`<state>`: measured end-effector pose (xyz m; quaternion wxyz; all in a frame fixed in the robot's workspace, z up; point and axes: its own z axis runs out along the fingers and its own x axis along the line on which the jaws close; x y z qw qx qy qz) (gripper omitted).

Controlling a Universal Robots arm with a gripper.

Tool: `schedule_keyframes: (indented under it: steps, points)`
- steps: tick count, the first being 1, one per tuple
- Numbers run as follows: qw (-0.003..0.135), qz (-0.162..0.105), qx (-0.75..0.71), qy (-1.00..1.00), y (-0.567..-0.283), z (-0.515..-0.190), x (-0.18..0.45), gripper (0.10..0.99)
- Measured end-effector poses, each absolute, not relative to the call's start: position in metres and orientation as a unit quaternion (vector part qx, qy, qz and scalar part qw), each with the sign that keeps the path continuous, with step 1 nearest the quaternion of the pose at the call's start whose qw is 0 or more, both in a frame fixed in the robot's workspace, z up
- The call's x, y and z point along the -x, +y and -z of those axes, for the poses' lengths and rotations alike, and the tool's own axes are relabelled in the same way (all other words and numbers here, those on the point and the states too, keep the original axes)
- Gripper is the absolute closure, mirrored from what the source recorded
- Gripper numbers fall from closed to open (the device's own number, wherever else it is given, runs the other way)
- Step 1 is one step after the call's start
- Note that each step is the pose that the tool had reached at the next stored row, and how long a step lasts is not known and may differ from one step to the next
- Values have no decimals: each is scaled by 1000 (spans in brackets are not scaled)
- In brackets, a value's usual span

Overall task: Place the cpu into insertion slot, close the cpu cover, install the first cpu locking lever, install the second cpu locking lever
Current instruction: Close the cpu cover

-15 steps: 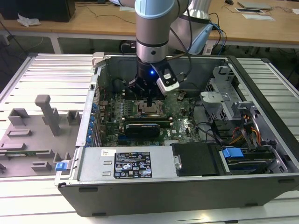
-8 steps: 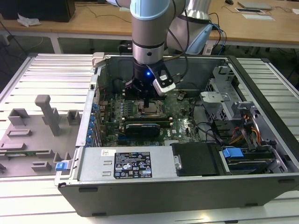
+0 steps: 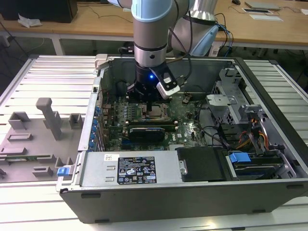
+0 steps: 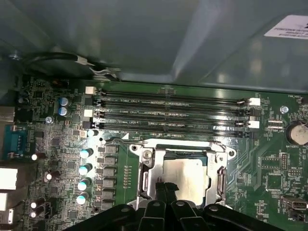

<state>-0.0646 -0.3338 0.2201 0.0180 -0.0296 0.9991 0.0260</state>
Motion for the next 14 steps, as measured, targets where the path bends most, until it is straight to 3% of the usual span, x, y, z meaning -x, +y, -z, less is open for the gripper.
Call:
schedule_keyframes:
  steps: [14]
  points:
    - [19, -35, 30, 999, -334, -208, 75, 980]
